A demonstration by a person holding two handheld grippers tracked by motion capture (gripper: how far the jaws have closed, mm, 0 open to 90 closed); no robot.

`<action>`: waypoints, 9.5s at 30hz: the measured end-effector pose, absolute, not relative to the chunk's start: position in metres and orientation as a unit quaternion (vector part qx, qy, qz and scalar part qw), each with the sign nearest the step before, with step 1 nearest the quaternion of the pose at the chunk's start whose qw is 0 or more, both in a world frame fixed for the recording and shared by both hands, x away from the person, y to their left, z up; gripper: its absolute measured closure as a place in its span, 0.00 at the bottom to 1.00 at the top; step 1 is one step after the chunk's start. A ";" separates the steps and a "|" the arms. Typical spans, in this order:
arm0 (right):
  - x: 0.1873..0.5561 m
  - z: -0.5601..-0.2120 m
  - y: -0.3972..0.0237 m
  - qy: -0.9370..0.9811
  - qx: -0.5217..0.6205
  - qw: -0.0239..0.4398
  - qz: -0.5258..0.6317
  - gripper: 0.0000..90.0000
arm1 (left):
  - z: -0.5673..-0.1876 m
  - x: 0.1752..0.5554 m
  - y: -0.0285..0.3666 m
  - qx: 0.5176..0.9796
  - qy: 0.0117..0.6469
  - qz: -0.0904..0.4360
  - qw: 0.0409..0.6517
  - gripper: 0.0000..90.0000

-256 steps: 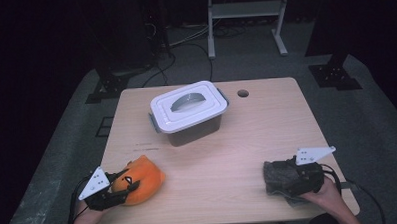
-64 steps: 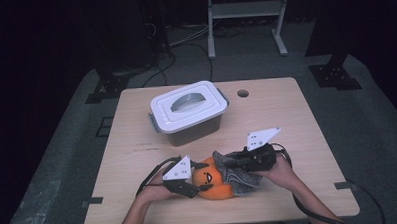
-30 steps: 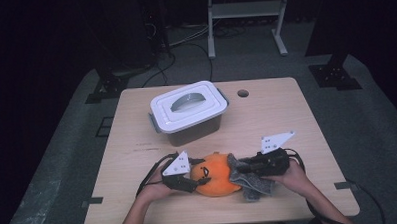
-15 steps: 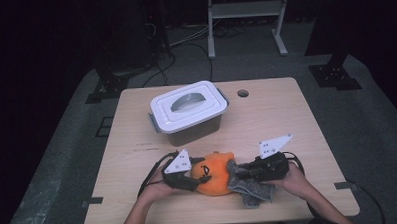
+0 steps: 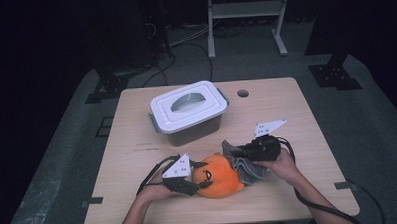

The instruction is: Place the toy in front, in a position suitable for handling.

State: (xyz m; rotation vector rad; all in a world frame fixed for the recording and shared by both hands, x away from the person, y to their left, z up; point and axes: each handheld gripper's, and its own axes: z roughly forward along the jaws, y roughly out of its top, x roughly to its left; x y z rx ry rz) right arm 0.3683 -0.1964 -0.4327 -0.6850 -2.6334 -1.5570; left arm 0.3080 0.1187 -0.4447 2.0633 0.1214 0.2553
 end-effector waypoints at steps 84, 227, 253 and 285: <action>0.326 -0.407 -0.190 -0.861 -0.132 -0.059 -0.487 0.85 | -0.445 0.315 0.106 0.830 0.092 0.098 0.541 0.32; 0.333 -0.420 -0.246 -0.845 -0.208 -0.021 -0.492 0.86 | -0.445 0.300 0.099 0.848 0.038 0.098 0.519 0.48; 0.319 -0.403 -0.196 -0.856 -0.130 -0.042 -0.498 0.86 | -0.442 0.309 0.089 0.845 0.091 0.123 0.512 0.45; 0.317 -0.409 -0.224 -0.847 -0.162 -0.044 -0.505 0.86 | -0.446 0.314 0.084 0.834 0.104 0.106 0.532 0.41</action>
